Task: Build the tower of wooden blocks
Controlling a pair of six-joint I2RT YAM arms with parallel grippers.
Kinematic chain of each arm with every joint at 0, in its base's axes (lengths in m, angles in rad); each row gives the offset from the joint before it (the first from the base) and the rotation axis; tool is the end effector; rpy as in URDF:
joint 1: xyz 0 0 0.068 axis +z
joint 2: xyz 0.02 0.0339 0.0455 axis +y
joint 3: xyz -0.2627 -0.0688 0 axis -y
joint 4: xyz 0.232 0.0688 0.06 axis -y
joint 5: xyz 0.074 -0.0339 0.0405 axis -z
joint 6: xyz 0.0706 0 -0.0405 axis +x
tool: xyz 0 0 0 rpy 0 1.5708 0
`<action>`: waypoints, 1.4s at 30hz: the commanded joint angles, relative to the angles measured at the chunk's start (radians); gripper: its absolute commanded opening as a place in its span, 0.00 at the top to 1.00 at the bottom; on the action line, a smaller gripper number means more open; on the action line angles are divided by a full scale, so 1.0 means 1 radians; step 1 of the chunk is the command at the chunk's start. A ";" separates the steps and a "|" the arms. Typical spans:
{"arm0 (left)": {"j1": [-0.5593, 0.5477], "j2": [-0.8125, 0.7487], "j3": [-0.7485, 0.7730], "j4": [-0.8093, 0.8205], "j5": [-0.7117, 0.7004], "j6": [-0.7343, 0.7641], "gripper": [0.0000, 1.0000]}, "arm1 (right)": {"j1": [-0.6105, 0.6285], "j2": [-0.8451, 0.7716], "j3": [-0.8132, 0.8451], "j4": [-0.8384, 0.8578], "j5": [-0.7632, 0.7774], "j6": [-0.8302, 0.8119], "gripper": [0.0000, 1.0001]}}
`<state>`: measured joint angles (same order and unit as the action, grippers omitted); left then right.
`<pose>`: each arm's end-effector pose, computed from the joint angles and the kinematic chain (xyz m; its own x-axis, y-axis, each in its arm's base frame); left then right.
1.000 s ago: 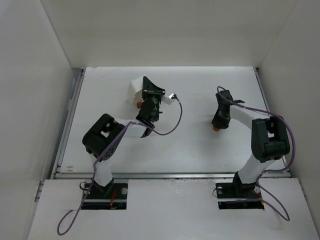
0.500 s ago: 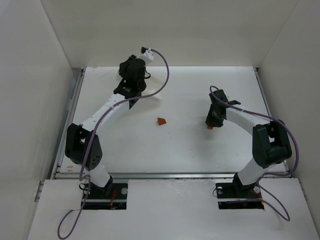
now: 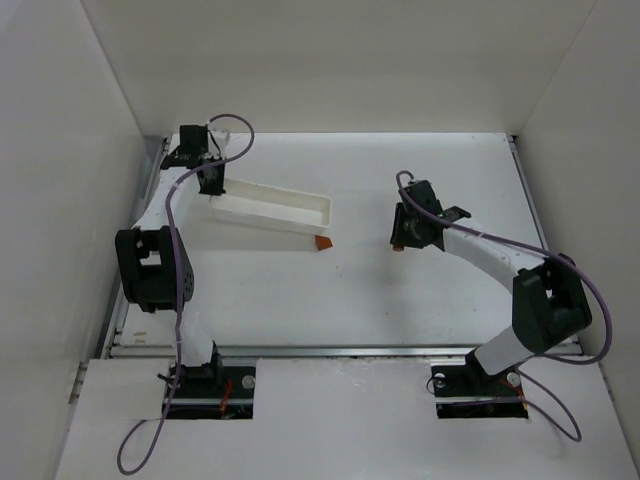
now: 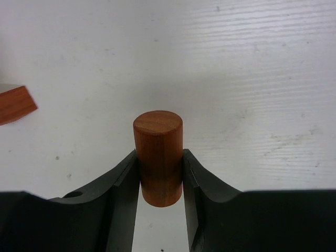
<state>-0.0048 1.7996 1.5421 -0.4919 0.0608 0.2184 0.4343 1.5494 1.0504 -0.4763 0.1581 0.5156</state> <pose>0.4250 -0.0063 0.2699 -0.6543 0.2194 -0.7237 0.1957 0.9735 0.1182 0.3017 0.1277 0.1988 -0.8188 0.1570 -0.5523 0.0785 0.9835 0.1632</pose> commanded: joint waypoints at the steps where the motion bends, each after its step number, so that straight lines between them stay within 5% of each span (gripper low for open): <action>1: 0.024 -0.060 -0.057 0.007 0.146 -0.100 1.00 | 0.037 -0.100 -0.018 0.169 0.018 -0.019 0.94; 16: 0.118 0.116 -0.013 -0.017 0.114 -0.109 1.00 | 0.158 -0.433 -0.393 0.879 -0.002 -0.088 1.00; 23: 0.178 0.173 0.026 0.075 0.123 -0.191 1.00 | 0.190 -0.475 -0.418 0.895 -0.002 -0.106 1.00; 32: 0.264 0.113 -0.154 0.184 0.146 -0.412 1.00 | 0.242 -0.495 -0.409 0.855 0.055 -0.106 1.00; 38: 0.264 0.090 -0.204 0.184 0.146 -0.354 0.55 | 0.273 -0.485 -0.409 0.855 0.037 -0.129 1.00; 42: 0.264 0.046 -0.204 0.184 0.099 -0.344 0.00 | 0.294 -0.485 -0.400 0.855 0.037 -0.149 1.00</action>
<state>0.2565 1.9358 1.3453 -0.3180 0.1822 -0.1314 0.7074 1.0763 0.6300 0.3210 0.1913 0.3988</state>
